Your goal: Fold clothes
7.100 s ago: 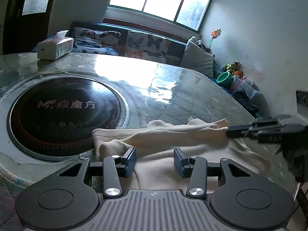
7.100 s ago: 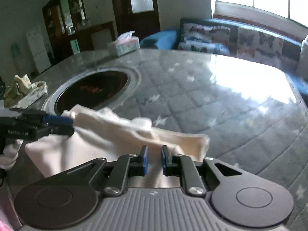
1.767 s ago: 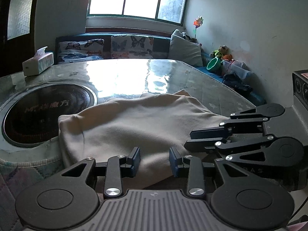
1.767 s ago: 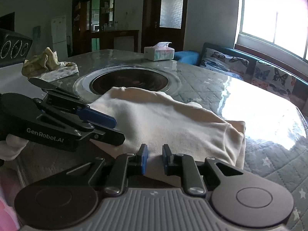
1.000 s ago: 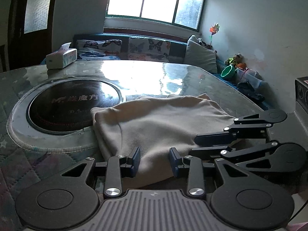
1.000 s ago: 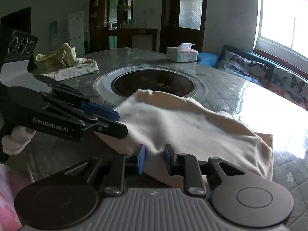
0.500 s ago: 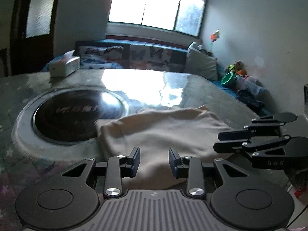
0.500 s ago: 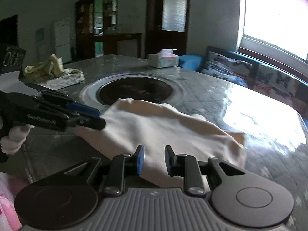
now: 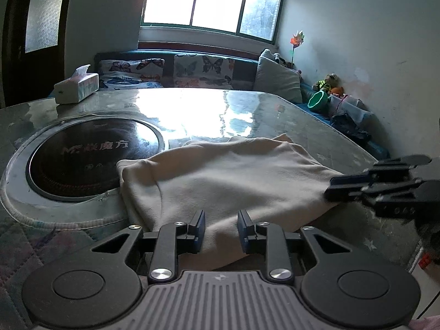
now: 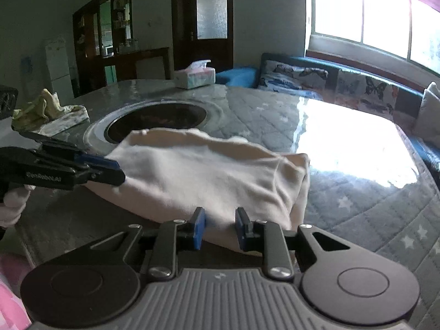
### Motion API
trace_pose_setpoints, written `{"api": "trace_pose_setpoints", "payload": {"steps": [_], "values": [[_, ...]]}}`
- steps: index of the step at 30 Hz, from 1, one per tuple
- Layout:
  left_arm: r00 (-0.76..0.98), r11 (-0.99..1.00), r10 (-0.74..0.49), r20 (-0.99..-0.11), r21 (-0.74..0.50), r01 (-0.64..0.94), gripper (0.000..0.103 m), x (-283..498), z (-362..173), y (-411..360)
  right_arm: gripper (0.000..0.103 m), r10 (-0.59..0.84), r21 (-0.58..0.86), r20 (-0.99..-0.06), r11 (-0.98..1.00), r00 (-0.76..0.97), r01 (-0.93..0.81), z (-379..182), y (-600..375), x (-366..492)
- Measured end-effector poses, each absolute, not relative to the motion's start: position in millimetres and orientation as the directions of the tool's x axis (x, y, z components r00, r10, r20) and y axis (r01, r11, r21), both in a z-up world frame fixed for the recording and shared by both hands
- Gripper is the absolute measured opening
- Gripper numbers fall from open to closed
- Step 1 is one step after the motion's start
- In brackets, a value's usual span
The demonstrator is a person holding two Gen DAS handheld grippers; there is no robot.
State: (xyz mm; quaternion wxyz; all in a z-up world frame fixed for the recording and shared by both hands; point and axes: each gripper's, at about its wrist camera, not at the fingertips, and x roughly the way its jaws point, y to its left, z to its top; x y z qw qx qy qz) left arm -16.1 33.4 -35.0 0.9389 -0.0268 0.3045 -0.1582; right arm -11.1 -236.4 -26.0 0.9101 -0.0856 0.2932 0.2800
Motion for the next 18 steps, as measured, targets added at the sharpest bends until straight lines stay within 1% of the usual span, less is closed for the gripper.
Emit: {"api": "trace_pose_setpoints", "payload": {"steps": [3,6,9,14,18], "values": [[0.765,0.949,-0.313,-0.562,-0.154,0.275,0.029,-16.2,-35.8,33.9,0.022,0.441,0.010,-0.576,0.846,0.689,-0.533,-21.6,-243.9,-11.0],[0.765,0.949,-0.315,-0.562,-0.159,0.274,0.030,-16.3,-35.8,33.6,0.022,0.416,0.025,-0.604,0.863,0.680,-0.505,-31.8,-250.9,-5.5],[0.764,0.949,-0.314,-0.564,-0.156,0.275,0.030,-16.2,-35.3,33.9,0.022,0.429,0.058,-0.605,0.864,0.671,-0.500,-36.2,-255.8,-4.2],[0.766,0.950,-0.310,-0.564,-0.156,0.270,0.030,-16.8,-35.0,33.0,0.022,0.430,0.024,-0.595,0.854,0.679,-0.520,-23.4,-252.5,6.1],[0.764,0.949,-0.313,-0.565,-0.162,0.270,0.030,-16.6,-35.3,34.1,0.022,0.446,0.031,-0.589,0.845,0.674,-0.533,-20.2,-245.6,24.7]]}}
